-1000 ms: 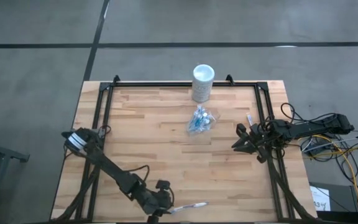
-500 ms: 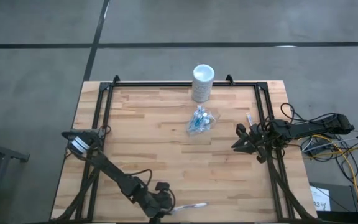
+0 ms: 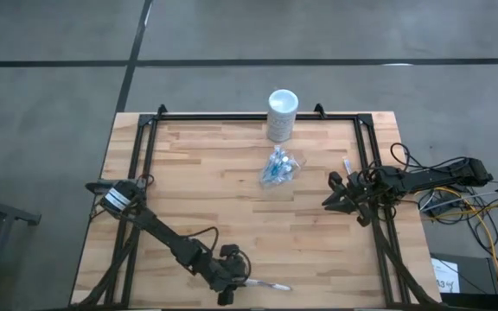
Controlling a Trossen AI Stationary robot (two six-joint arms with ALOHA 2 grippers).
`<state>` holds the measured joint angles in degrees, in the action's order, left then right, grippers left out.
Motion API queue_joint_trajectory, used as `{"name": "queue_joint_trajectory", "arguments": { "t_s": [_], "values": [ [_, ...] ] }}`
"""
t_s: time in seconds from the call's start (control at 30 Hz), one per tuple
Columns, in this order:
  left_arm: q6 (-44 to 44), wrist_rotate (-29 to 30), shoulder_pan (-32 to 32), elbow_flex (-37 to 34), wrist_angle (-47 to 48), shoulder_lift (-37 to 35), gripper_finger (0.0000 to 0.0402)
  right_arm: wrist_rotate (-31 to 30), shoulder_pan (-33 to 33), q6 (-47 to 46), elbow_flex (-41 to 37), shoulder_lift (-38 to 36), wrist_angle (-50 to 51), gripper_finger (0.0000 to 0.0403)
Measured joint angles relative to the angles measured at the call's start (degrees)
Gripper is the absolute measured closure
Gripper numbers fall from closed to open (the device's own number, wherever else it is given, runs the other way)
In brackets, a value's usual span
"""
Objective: Pick & Place toothbrushing station
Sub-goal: Move the purple toothbrush to the center of the table
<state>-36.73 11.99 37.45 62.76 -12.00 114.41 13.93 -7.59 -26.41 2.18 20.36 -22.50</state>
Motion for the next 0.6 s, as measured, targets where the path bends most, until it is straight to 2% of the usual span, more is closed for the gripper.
{"name": "queue_joint_trajectory", "arguments": {
  "t_s": [0.6],
  "values": [
    [0.06,-0.15,-8.72,0.34,0.01,0.0,0.0333,0.0,0.0,0.01,0.01,0.0,0.0,0.0335]
  ]
}}
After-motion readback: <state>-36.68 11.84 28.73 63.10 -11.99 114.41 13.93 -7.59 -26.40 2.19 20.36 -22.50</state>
